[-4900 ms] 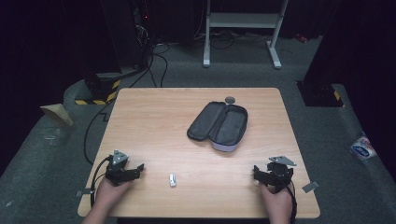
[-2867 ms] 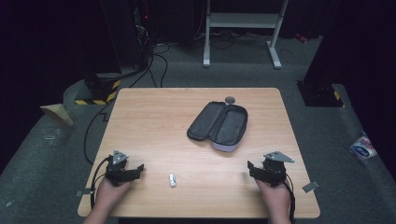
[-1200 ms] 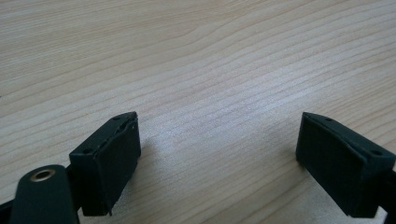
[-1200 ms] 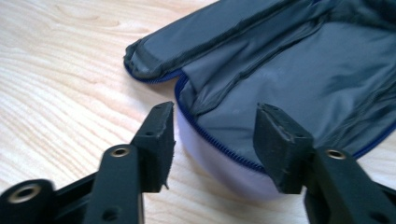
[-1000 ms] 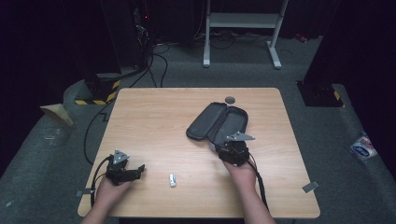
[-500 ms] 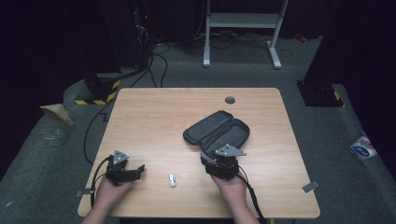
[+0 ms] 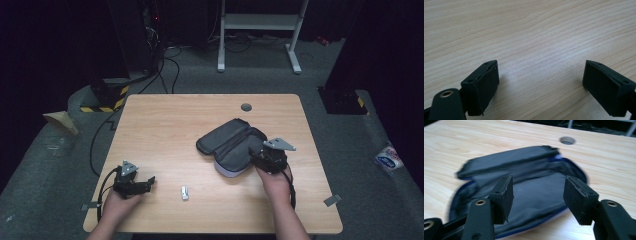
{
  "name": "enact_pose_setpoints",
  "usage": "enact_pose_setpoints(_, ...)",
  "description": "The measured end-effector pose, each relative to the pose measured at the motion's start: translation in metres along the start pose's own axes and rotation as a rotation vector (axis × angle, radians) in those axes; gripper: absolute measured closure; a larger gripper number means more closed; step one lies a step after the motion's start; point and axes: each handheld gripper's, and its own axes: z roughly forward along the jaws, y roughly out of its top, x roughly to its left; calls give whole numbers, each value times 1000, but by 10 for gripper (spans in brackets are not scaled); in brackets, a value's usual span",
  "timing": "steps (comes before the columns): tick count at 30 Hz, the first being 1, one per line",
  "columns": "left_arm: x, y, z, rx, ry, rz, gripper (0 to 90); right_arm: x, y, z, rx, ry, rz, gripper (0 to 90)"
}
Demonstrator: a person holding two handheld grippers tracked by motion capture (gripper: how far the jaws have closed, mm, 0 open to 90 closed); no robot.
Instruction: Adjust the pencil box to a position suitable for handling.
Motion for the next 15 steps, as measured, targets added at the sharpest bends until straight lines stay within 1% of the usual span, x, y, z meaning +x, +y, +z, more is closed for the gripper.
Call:
enact_pose_setpoints(1,0,0,0,-1,2,4,140,-5,1,1,5,-15,1,388)
enact_pose_setpoints(2,1,0,0,1,5,12,141,-10,2,2,7,-22,5,386)
enact_pose_setpoints(3,1,0,0,2,5,13,141,-14,3,3,14,-32,6,385)
enact_pose_setpoints(5,1,0,0,0,4,12,141,-22,5,6,26,-42,8,402)
enact_pose_setpoints(7,0,0,0,-1,-1,0,140,-28,7,9,41,-59,2,409)
enact_pose_setpoints(11,0,0,1,-1,-3,0,138,-39,9,15,54,-72,22,436)
enact_pose_setpoints(13,0,0,0,0,-4,5,138,-45,8,19,54,-81,41,449)
enact_pose_setpoints(15,0,0,0,2,-6,9,138,-51,6,26,66,-84,61,467)
